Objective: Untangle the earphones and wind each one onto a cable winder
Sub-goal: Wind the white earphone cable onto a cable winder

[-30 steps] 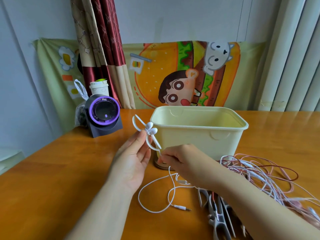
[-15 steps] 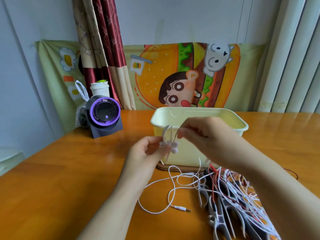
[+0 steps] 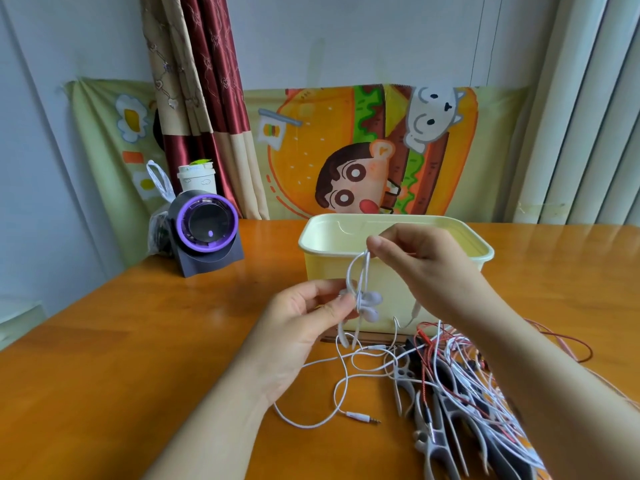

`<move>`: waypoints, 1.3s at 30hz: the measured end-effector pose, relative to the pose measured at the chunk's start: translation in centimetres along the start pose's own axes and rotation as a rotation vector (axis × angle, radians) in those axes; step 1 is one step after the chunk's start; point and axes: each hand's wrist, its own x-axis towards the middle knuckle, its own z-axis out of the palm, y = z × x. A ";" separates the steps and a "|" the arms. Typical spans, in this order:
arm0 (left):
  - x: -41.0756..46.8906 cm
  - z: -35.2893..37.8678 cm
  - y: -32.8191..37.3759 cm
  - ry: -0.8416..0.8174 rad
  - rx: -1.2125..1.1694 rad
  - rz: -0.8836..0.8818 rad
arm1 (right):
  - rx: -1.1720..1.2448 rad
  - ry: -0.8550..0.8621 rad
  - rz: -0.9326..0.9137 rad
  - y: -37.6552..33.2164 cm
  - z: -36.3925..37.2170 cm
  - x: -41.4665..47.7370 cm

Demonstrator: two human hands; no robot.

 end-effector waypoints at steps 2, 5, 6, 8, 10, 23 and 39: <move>0.0 0.1 0.2 -0.005 -0.090 -0.010 | 0.018 0.019 0.018 0.2 0.1 0.1; 0.1 0.1 0.5 0.006 -0.195 -0.022 | 0.037 0.022 0.042 0.5 0.4 0.0; 0.1 0.0 0.5 0.003 -0.218 -0.027 | 0.053 0.013 0.053 0.7 0.6 0.0; 0.1 0.0 0.5 -0.007 -0.274 -0.044 | 0.075 -0.018 0.084 1.1 1.3 -0.2; 0.1 -0.1 0.6 -0.006 -0.311 -0.055 | 0.078 -0.080 0.108 1.5 2.1 -0.4; 0.7 -1.1 0.4 0.359 -0.306 -0.073 | -0.020 -0.543 0.130 0.4 3.0 -1.4; 0.8 -1.0 -1.1 0.342 0.283 0.063 | -0.306 -0.323 -0.072 -2.7 -1.2 -0.9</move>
